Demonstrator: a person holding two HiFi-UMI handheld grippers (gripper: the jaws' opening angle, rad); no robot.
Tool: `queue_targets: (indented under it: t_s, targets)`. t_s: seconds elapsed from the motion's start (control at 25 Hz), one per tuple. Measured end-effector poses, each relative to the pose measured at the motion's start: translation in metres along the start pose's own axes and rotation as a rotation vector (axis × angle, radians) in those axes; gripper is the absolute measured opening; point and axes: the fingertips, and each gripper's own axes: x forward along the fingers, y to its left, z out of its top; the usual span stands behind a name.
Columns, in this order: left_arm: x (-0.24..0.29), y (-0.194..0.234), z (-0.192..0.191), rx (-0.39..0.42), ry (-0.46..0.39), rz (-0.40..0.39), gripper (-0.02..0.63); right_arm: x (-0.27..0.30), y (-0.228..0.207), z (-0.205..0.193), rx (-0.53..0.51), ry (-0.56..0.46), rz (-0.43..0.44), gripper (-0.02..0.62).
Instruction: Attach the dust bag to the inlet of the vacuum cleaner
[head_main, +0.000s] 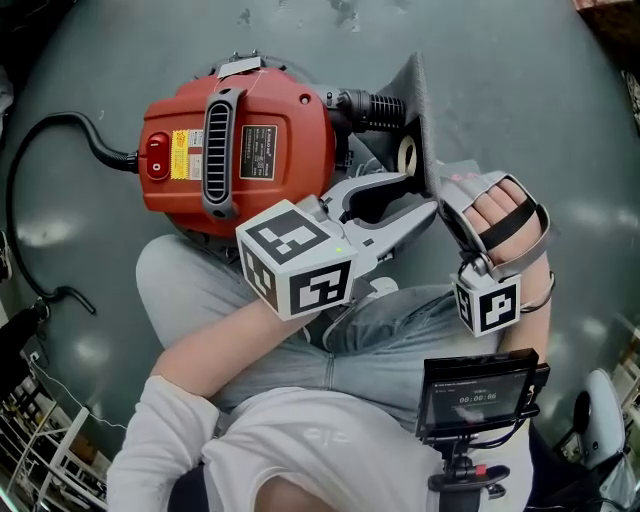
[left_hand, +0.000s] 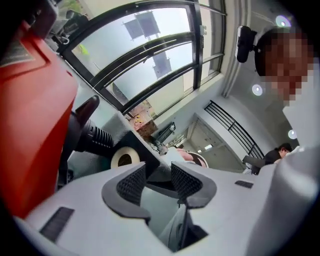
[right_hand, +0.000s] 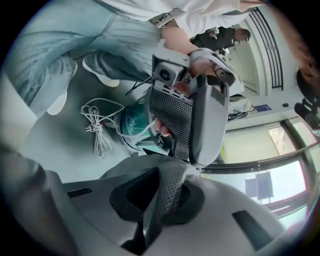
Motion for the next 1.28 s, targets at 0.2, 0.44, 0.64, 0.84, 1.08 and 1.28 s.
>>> queue_targets:
  t_s: [0.2, 0.44, 0.64, 0.84, 1.08, 1.28]
  targets:
    - [0.006, 0.006, -0.003, 0.026, 0.032, 0.027, 0.146, 0.005, 0.006, 0.003, -0.040, 0.010, -0.060, 0.018]
    - [0.007, 0.000, 0.002, 0.011, 0.002, -0.020, 0.090, 0.003, 0.008, 0.011, 0.102, -0.053, -0.007, 0.018]
    - [0.013, -0.008, 0.005, 0.007, -0.014, -0.054, 0.002, 0.009, 0.008, 0.036, 0.174, -0.182, -0.003, 0.020]
    - [-0.002, -0.014, 0.013, 0.076, -0.039, -0.071, 0.002, 0.000, -0.006, 0.018, 0.482, -0.267, 0.025, 0.017]
    - [0.006, -0.007, -0.028, 0.332, 0.011, 0.047, 0.003, -0.048, -0.077, -0.061, 1.110, -0.286, -0.086, 0.017]
    - [0.012, 0.007, -0.041, 0.742, -0.004, 0.244, 0.281, -0.048, -0.078, -0.047, 1.131, -0.351, -0.005, 0.017]
